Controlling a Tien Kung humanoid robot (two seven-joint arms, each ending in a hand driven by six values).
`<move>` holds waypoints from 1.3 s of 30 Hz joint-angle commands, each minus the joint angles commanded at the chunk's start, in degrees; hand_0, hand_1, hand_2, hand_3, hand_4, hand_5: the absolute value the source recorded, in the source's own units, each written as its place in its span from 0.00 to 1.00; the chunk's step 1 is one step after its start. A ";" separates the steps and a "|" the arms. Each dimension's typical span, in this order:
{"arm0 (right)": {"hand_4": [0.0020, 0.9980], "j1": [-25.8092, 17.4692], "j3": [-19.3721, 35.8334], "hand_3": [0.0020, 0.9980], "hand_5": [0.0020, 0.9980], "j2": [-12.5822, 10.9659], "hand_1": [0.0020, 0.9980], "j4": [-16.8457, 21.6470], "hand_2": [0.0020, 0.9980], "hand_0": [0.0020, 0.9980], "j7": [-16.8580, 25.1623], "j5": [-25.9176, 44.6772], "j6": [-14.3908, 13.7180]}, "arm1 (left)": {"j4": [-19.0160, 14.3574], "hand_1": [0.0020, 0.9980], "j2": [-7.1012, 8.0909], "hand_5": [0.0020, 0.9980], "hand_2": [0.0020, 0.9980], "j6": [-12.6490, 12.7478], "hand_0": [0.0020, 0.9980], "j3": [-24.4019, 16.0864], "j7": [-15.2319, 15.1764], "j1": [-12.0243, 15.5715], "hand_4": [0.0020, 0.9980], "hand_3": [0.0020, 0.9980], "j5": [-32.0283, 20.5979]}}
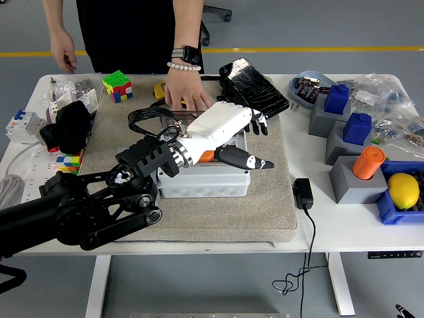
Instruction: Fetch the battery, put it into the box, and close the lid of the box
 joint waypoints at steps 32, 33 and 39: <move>0.83 -0.09 0.62 0.46 0.38 0.13 0.56 0.07 0.50 0.57 0.18 -0.15 -0.07 | 1.55 0.55 8.72 0.53 0.55 -3.72 0.36 -0.63 3.50 8.13 1.00 0.54 -4.05; 0.83 -0.09 0.60 0.46 0.38 0.13 0.56 0.07 0.50 0.57 0.16 -0.14 -0.07 | 1.59 0.55 8.90 0.53 0.55 -3.71 0.36 -0.73 3.49 8.24 1.00 0.54 -4.01; 0.83 -0.07 0.80 0.46 0.38 0.12 0.56 0.08 0.50 0.57 0.15 -0.18 -0.08 | 1.20 0.54 10.83 0.54 0.54 -4.31 0.34 -2.16 4.18 8.82 1.00 0.54 -2.56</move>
